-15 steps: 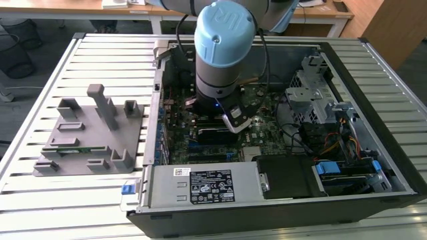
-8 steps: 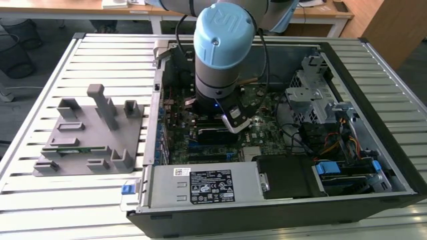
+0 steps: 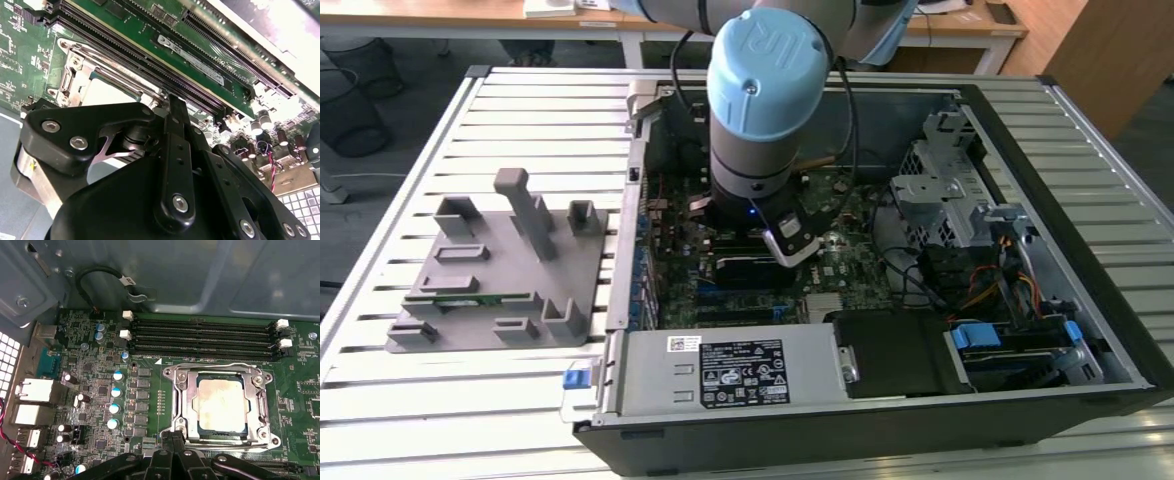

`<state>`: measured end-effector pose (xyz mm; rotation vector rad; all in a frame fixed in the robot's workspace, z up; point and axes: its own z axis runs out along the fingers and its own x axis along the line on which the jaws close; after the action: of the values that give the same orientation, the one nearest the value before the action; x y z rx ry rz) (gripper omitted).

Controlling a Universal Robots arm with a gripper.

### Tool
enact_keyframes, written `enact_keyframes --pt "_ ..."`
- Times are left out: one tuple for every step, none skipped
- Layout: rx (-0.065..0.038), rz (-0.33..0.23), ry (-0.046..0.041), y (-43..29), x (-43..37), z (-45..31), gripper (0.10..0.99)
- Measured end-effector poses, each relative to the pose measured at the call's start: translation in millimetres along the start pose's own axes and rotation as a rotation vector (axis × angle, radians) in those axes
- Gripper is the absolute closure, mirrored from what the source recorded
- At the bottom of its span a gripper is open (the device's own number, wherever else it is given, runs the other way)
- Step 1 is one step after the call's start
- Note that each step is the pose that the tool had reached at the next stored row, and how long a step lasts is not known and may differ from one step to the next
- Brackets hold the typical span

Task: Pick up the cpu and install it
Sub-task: 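Install the second cpu locking lever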

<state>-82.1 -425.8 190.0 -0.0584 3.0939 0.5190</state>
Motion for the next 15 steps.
enact_keyframes --pt "-0.001 0.000 -0.0001 0.0 0.2 0.2 0.980" --pt "-0.002 0.000 -0.0001 -0.1 0.3 0.4 0.980" --pt "-0.003 0.000 -0.0002 -0.1 0.6 0.6 0.980" --pt "-0.004 0.000 -0.0003 -0.2 1.0 0.9 0.980" --pt "-0.004 0.000 -0.0002 -0.3 1.2 1.1 0.980" --pt "-0.004 0.000 -0.0001 -0.4 1.5 1.4 0.980" --pt "-0.005 0.000 -0.0002 -0.5 1.7 1.7 0.980" --pt "-0.005 0.000 -0.0002 -0.6 2.0 2.0 0.980" --pt "-0.006 0.000 -0.0002 -0.7 2.2 2.3 0.980" --pt "-0.006 0.000 -0.0002 -0.8 2.4 2.6 0.980" --pt "-0.007 0.000 -0.0003 -0.9 2.5 2.9 0.980" --pt "-0.007 0.000 -0.0003 -1.0 2.6 3.1 0.980" --pt "-0.008 0.000 -0.0002 -1.0 2.8 3.3 0.980" --pt "-0.008 0.000 -0.0002 -1.0 2.9 3.4 0.980" --pt "-0.009 0.000 -0.0002 -1.0 2.9 3.4 0.980"
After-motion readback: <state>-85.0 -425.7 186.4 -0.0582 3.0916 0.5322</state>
